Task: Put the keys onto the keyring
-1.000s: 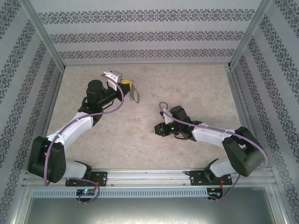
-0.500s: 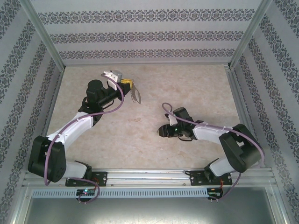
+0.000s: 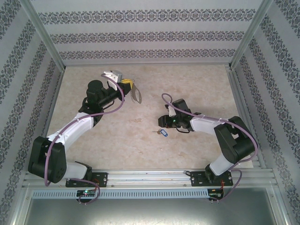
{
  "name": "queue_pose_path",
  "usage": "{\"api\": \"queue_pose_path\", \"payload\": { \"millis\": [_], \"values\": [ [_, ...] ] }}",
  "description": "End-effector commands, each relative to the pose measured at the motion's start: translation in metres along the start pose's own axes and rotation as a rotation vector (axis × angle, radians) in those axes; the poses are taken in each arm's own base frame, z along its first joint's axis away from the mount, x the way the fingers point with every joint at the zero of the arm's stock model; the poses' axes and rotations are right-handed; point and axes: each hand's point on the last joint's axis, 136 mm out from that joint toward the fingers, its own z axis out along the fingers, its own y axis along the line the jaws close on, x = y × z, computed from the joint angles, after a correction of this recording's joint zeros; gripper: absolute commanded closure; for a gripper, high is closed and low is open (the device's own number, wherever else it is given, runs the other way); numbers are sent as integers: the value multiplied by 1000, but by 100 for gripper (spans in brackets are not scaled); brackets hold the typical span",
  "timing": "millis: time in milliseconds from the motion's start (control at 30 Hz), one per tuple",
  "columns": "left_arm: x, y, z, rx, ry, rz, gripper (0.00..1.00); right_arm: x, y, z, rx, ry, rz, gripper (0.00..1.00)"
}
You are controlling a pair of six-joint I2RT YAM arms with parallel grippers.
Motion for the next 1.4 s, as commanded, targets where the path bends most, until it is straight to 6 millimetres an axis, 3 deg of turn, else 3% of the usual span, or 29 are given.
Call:
{"api": "queue_pose_path", "payload": {
  "millis": [0, 367, 800, 1167, 1367],
  "values": [
    [-14, 0, -2, 9, -54, 29, 100, 8, -10, -11, 132, -11, 42, 61],
    [-16, 6, -1, -24, -77, 25, 100, 25, -14, -11, 374, -26, 52, 58],
    [-16, 9, -1, -37, -81, 34, 100, 17, 6, 1, 365, -29, -14, 58],
    [-15, 10, -1, -42, -79, 40, 100, 36, -1, 15, 445, 44, -74, 58],
    [-15, 10, -2, -42, -81, 38, 100, 43, -6, 14, 480, 53, -107, 64]
  ]
}}
